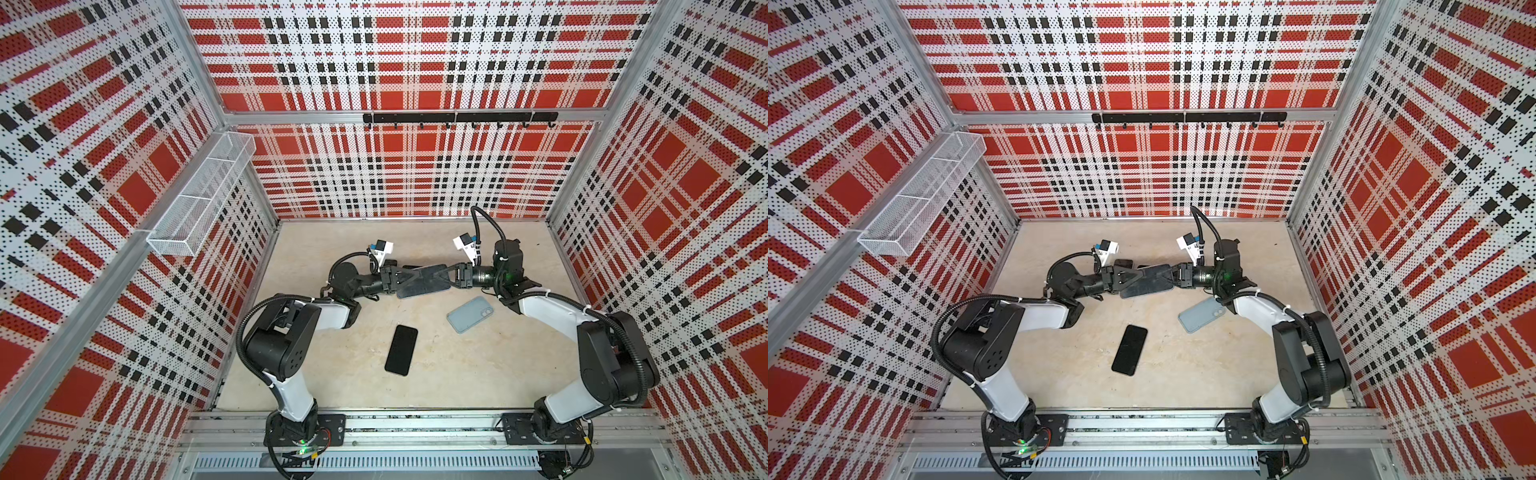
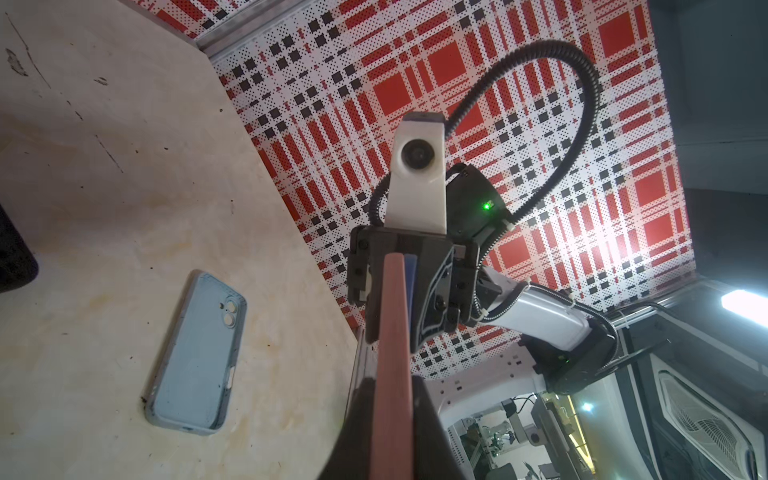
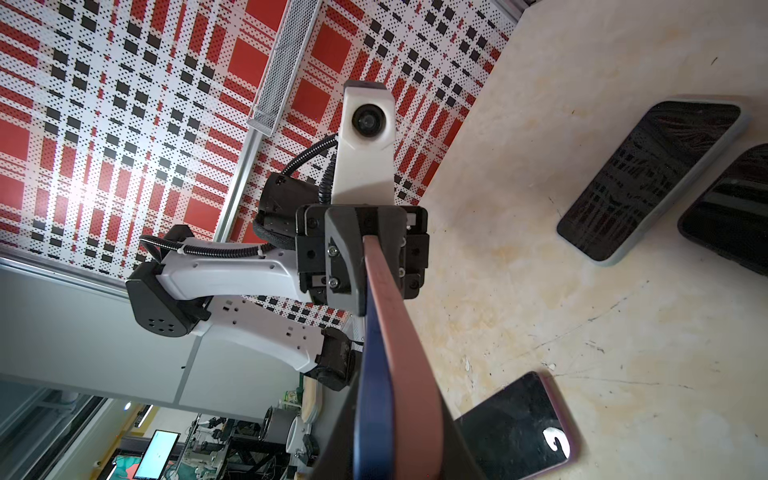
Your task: Put the phone into the phone case
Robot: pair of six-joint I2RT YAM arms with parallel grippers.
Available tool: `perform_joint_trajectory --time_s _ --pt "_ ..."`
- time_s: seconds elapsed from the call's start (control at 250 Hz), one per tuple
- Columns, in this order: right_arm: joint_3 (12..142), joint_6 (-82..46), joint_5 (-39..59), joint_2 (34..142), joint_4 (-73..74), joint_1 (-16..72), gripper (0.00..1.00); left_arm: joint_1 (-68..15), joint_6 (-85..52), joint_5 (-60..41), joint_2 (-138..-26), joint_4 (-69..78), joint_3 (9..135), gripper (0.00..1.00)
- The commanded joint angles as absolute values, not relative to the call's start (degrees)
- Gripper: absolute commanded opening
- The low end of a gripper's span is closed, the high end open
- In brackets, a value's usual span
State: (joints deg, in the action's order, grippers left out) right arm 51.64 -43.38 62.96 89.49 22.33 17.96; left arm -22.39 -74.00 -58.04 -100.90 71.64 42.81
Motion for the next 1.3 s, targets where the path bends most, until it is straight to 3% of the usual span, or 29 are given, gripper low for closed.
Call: perform_joint_trajectory --time_s 0.0,0.124,0.32,0.584,0.796,1.089,1.297 --pt "51.7 -42.8 55.4 87.7 26.8 16.7 0.22 -24.0 -77.4 -60.2 -101.1 76.0 43.9 0.06" --pt "50.2 -49.9 56.6 88.3 36.5 14.7 0.26 -23.9 -77.6 -60.0 -100.9 76.0 43.9 0.00" --pt "50.2 -56.9 59.4 90.9 46.5 14.3 0.29 -24.2 -78.2 -60.0 -101.3 76.0 44.6 0.00" --pt "50.6 -51.7 59.4 89.8 39.8 14.3 0.34 -24.3 -78.4 -59.2 -101.5 75.8 45.1 0.00" --pt "50.6 -39.6 53.8 86.7 24.3 13.8 0.54 -24.4 -78.1 -59.2 -101.4 74.9 45.6 0.00" --pt "49.3 -41.5 58.8 85.3 27.4 14.2 0.49 -24.3 -76.1 -58.8 -101.3 71.4 46.8 0.00" --pt "47.6 -45.7 59.7 85.0 34.2 14.9 0.39 -24.5 -74.5 -58.5 -101.4 68.7 47.7 0.00"
